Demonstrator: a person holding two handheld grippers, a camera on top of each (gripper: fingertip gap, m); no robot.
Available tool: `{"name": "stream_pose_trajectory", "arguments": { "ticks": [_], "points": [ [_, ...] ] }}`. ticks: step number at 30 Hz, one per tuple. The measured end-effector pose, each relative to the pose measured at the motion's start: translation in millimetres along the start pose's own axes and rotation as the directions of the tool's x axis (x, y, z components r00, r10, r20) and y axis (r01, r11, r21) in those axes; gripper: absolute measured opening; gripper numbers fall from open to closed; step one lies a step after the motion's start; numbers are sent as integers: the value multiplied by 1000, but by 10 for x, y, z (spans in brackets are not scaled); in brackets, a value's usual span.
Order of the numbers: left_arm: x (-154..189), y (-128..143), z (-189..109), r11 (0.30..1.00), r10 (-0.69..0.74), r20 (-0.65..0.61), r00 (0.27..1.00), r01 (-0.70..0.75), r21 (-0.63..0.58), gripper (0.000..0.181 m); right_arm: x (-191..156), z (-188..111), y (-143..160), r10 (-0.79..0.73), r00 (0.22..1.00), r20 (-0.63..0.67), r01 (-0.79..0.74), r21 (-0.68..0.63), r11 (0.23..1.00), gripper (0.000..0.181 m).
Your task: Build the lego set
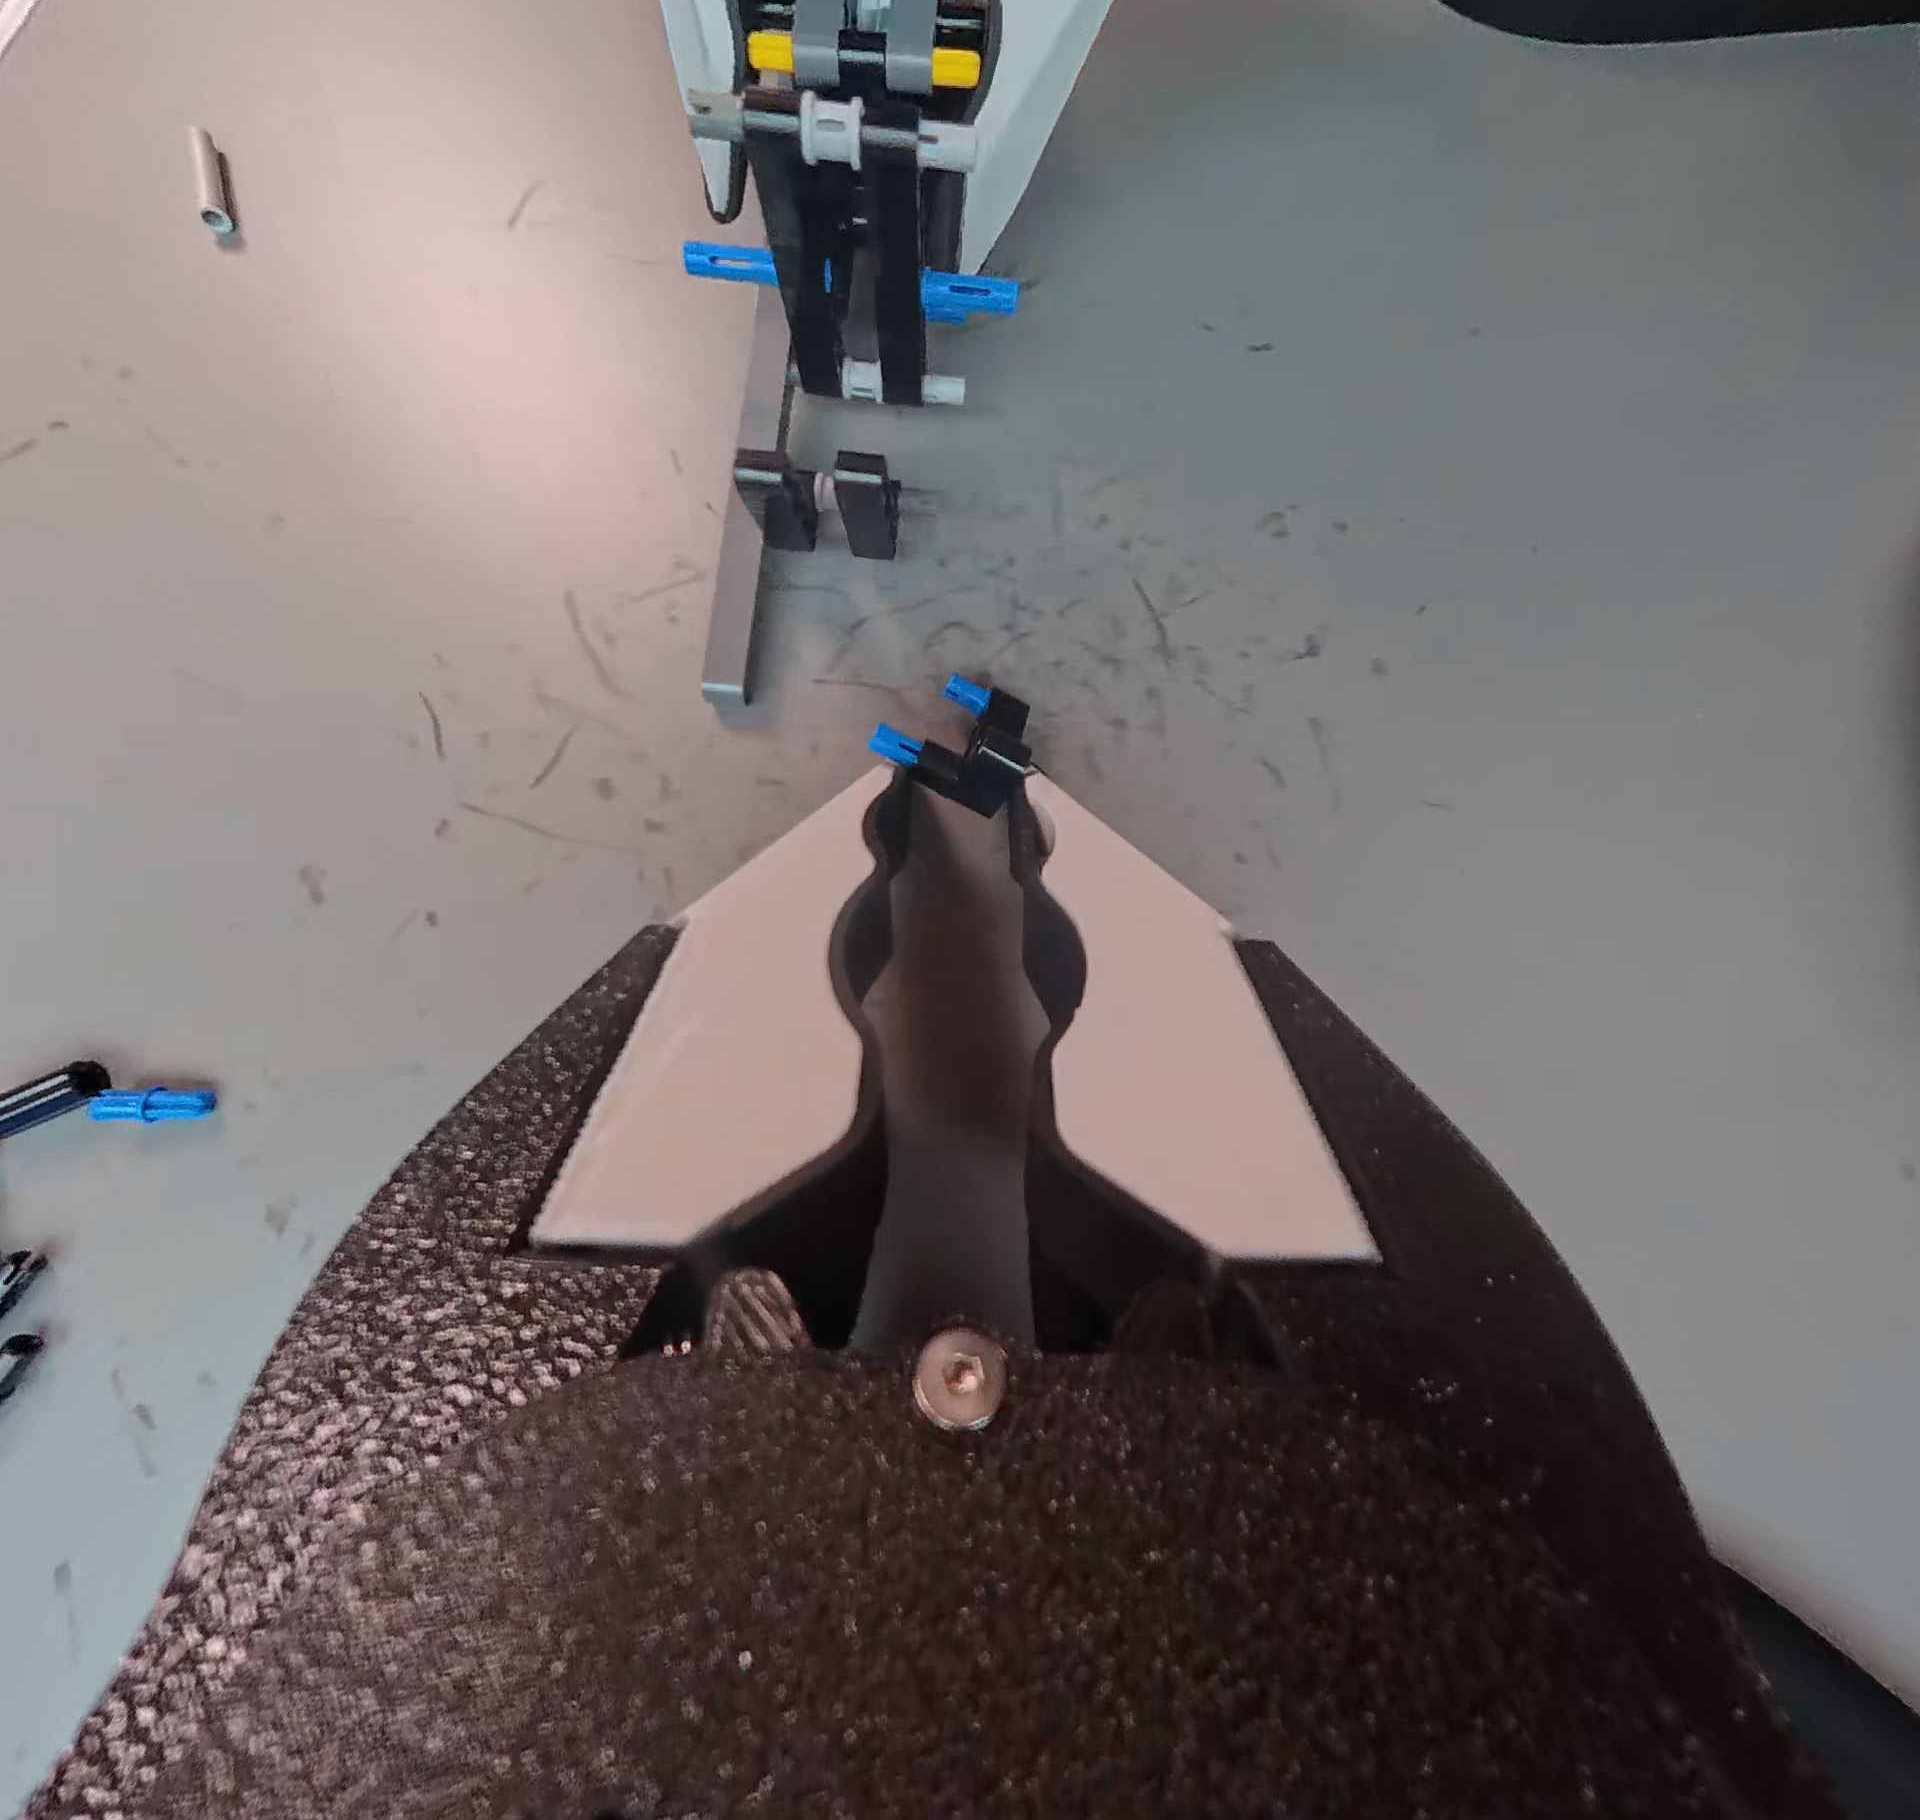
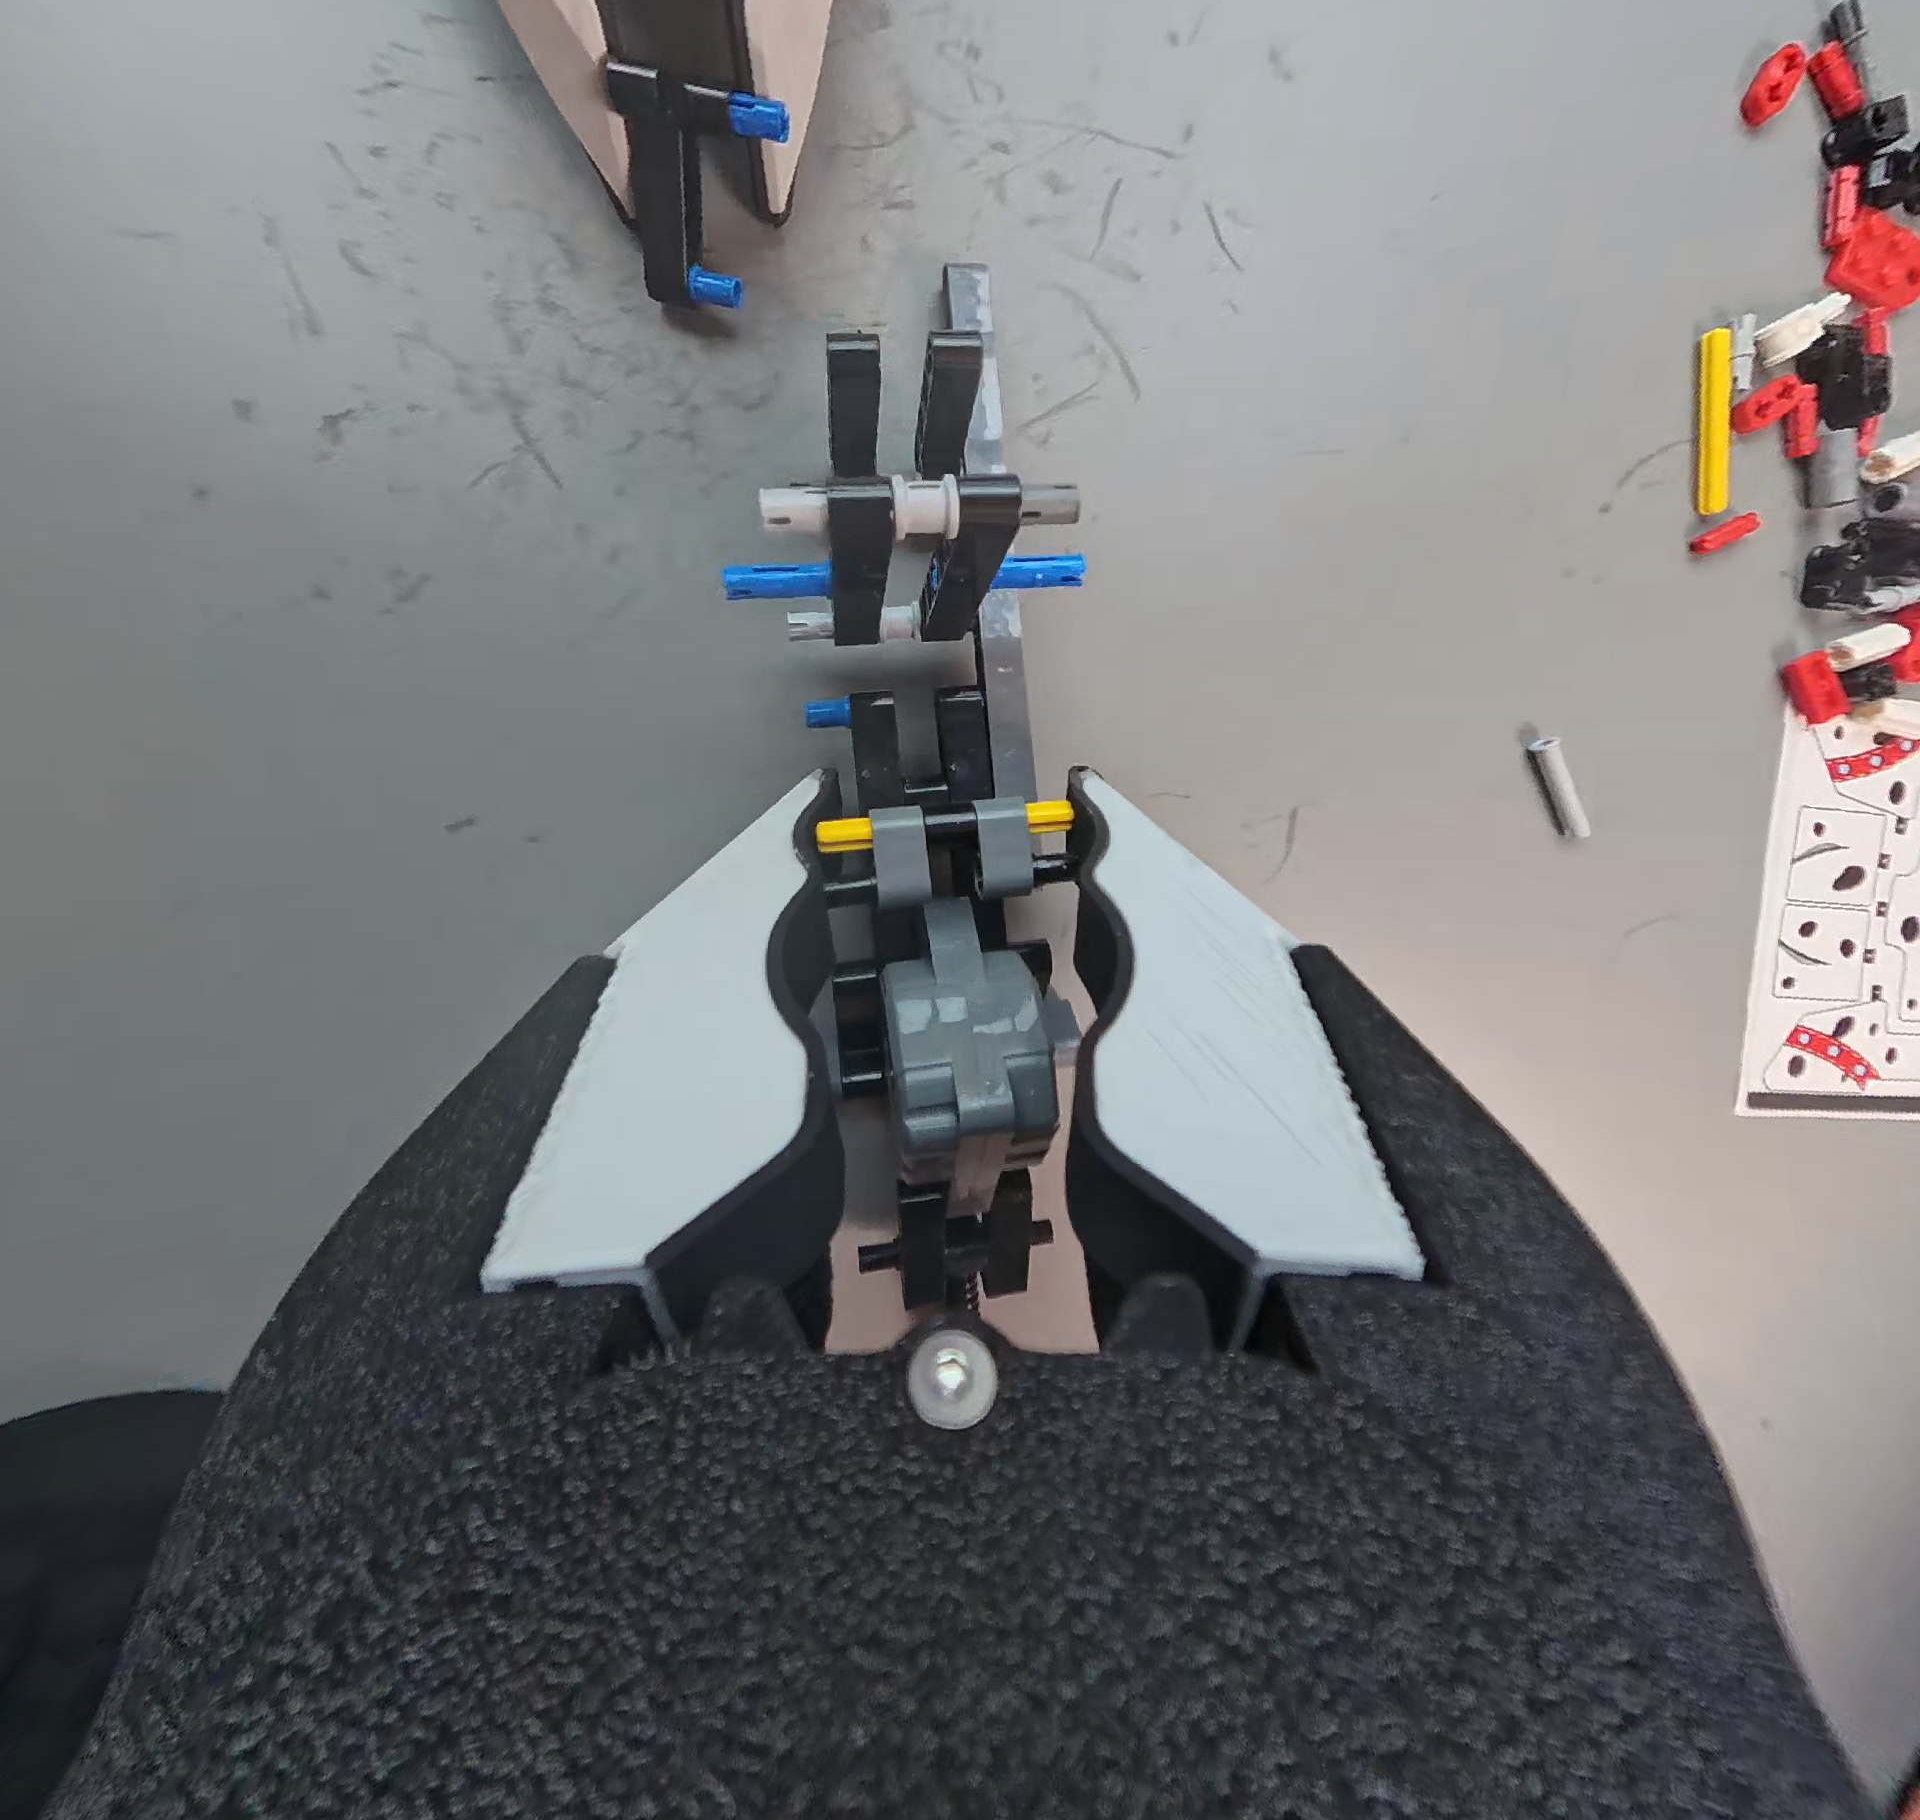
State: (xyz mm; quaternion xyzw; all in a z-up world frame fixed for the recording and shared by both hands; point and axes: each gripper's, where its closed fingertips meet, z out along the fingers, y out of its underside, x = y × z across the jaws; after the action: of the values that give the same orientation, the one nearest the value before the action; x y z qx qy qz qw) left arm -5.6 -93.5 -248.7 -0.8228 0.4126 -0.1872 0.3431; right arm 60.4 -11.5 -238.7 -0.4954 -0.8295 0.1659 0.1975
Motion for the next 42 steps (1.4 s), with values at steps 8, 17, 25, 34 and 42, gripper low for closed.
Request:
{"name": "stream_pose_trajectory", "arguments": {
  "ticks": [8, 17, 25, 34, 42],
  "points": [
    [-73, 38, -45, 1000, 7, 35, 999, -6, -13, 29, 22, 31, -60, 27, 1000, -10, -26, 56, 998, 43],
    [-108, 58, -128, 1000, 13, 45, 999, -13, 3, 30, 21, 27, -64, 42, 999, -17, -40, 100, 994, 43],
    [21, -73, -89, 996, 58, 4, 998, -58, 67, 36, -64, -18, 2, 31, 999, 14, -32, 85, 996, 43],
    [32, -26, 11, 997, 74, 21, 997, -74, 3, 22, -94, 2, -42, 21, 1000, 23, -24, 114, 993, 43],
    [24, -30, 23, 998, 63, 44, 997, -63, -1, 13, -54, 34, -69, 31, 1000, 2, -31, 126, 992, 43]
  ]
}}
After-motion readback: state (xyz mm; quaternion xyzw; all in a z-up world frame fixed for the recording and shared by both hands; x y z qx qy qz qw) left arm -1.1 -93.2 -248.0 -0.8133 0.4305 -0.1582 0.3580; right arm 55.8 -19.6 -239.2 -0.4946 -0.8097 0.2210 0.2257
